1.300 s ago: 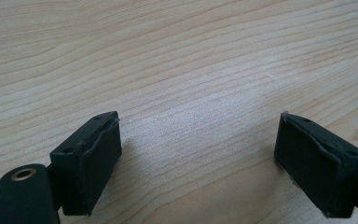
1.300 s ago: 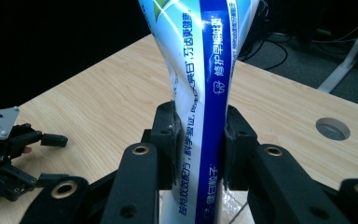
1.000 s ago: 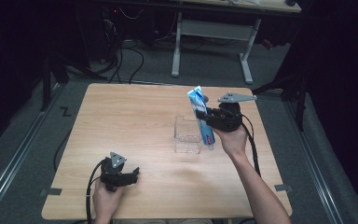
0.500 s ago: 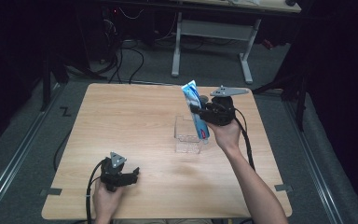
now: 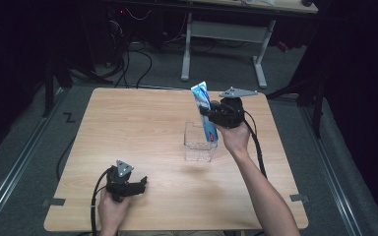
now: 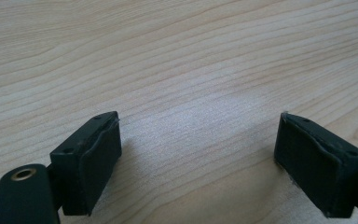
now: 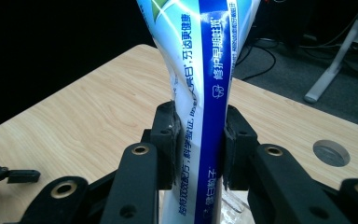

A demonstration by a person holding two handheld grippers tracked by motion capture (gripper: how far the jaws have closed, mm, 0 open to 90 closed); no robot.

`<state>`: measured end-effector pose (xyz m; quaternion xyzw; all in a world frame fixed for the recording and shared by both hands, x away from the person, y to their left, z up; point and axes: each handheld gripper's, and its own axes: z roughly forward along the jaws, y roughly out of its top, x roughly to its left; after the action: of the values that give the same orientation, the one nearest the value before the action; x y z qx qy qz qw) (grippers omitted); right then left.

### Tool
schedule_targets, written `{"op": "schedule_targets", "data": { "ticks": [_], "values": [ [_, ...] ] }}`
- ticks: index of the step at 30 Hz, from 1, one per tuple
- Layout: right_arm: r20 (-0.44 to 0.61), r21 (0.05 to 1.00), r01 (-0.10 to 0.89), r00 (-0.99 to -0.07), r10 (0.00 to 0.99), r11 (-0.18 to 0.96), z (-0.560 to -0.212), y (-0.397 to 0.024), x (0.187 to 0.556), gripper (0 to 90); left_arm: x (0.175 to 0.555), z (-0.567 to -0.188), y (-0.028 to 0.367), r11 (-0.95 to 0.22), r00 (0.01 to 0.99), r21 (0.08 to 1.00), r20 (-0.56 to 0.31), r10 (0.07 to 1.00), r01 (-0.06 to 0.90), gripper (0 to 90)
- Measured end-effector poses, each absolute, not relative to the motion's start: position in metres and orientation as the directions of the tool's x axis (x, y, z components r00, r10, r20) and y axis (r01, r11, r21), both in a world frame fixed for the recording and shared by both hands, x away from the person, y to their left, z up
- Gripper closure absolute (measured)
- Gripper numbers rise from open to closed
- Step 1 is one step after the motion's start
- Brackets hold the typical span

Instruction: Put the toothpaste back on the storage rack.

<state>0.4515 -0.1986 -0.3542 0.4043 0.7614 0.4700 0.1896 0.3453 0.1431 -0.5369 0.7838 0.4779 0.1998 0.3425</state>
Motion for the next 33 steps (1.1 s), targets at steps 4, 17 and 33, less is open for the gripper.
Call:
{"op": "schedule_targets", "data": {
  "ticks": [4, 17, 33],
  "values": [
    [0.094, 0.865, 0.446, -0.594, 0.799, 0.231, -0.357, -0.198, 0.456, 70.7, 0.345, -0.537, 0.143, -0.309, 0.463, 0.728, -0.014, 0.886, 0.612, 14.8],
    [0.094, 0.859, 0.460, -0.576, 0.812, 0.226, -0.365, -0.198, 0.464, 70.6, 0.345, -0.537, 0.143, -0.311, 0.466, 0.727, -0.013, 0.885, 0.612, 14.8],
    [0.096, 0.843, 0.482, -0.574, 0.813, 0.241, -0.377, -0.200, 0.464, 71.4, 0.345, -0.537, 0.143, -0.310, 0.465, 0.728, -0.014, 0.885, 0.612, 14.8]
  ]
}}
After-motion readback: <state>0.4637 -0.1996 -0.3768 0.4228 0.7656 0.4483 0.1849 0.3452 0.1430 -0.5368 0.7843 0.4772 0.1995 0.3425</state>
